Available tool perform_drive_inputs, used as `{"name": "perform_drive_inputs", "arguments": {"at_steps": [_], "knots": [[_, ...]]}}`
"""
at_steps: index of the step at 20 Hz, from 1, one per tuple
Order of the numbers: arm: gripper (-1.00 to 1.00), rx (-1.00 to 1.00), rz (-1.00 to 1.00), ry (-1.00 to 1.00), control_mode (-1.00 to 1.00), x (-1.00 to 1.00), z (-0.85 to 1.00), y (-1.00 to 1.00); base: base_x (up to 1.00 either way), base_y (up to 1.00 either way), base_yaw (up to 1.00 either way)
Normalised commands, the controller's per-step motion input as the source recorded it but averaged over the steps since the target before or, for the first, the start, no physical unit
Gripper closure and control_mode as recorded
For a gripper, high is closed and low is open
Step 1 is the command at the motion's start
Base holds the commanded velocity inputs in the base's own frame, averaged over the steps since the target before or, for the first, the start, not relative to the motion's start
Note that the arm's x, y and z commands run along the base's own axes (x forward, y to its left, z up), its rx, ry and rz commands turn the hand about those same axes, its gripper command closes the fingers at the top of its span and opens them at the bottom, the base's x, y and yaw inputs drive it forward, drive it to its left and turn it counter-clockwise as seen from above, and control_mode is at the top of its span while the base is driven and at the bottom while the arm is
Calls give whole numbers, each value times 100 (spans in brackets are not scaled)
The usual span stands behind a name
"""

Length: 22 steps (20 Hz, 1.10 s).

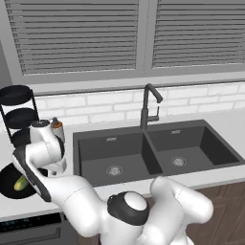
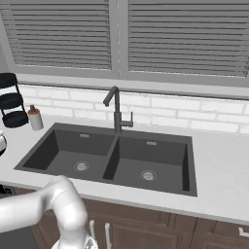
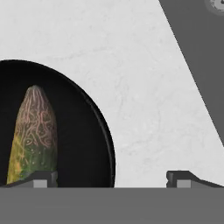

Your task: Pick the cucumber from the sink and place it in the bowl. Then pick the bowl and place it in the microwave. Then close the microwave door and press the start button.

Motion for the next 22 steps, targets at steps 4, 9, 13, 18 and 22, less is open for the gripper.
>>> {"name": "perform_drive_inputs", "arguments": {"at_steps": [4, 9, 13, 18, 22], "knots": [[-100, 4, 7, 0, -100, 24, -41, 1, 0, 0, 0], [-100, 0, 8, 4, -100, 27, -28, 15, 0, 0, 0], [-100, 0, 7, 14, -100, 33, 0, 39, 0, 0, 0], [-100, 0, 5, 12, -100, 17, 0, 33, 0, 0, 0], [-100, 0, 0, 4, -100, 0, 1, 7, 0, 0, 0]]}}
